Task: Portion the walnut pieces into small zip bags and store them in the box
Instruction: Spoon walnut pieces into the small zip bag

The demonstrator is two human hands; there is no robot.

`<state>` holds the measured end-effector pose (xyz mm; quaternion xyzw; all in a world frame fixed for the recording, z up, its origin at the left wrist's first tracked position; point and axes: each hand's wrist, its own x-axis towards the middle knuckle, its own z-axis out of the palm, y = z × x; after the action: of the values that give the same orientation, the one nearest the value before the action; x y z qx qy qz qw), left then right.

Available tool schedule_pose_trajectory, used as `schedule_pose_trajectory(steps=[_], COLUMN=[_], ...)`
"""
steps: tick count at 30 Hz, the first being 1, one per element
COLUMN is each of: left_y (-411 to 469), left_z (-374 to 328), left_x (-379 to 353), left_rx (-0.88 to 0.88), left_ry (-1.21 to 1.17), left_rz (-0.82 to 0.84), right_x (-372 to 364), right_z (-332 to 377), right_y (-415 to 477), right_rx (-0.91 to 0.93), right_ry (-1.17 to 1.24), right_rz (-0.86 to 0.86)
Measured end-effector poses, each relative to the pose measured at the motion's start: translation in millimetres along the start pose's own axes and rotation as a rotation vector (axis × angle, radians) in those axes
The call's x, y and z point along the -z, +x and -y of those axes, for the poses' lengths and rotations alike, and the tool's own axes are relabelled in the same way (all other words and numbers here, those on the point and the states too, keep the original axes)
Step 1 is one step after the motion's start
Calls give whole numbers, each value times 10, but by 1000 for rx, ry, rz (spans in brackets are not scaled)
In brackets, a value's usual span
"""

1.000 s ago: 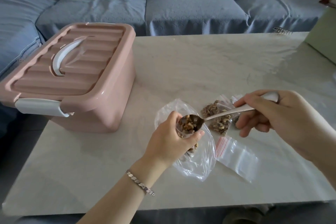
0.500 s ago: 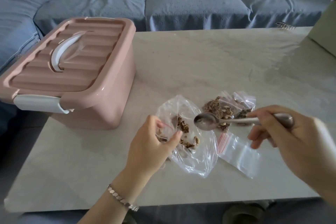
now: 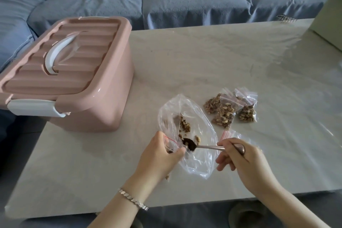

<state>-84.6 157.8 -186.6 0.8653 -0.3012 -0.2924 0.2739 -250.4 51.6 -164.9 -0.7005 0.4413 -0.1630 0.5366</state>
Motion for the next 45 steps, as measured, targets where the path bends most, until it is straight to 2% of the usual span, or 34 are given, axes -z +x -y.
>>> schedule_pose_trajectory(steps=[3,6,12,18,21,24,29,32,35,37,42,45], left_y=[9,11,-36,2,30,42,24,25,11,-25,-51,-52], left_z=[38,66,23,-147,-194,-250,-318,-268,-233,-241,-237,-239], left_x=[1,29,172,176,128,127,129,130,171,210,224,203], left_rx=[3,-15,-186,-253,-365,-370,-325,-308,-297,-289,-328,-331], left_ry=[4,5,-62,-51,-33,-47,-164,-167,-223,-285,-325,-309], left_rz=[-14,-68,-305,-387,-471,-447,-401,-388,-376,-363,-406,-401], right_x=[9,72,267,503,526,449,325,404,507,544,386,226], right_z=[-72,-80,10,524,776,942,1012,1017,917,731,168,-4], right_y=[52,50,98,81,52,-8,-187,-224,-156,-39,236,343], right_rx=[-166,-253,-271,-51,51,178,510,545,480,346,-160,-333], right_ry=[272,432,576,487,403,255,-149,-147,33,128,309,418], right_rz=[-50,-89,-99,-70,-45,-11,-25,-69,-150,-197,-51,26])
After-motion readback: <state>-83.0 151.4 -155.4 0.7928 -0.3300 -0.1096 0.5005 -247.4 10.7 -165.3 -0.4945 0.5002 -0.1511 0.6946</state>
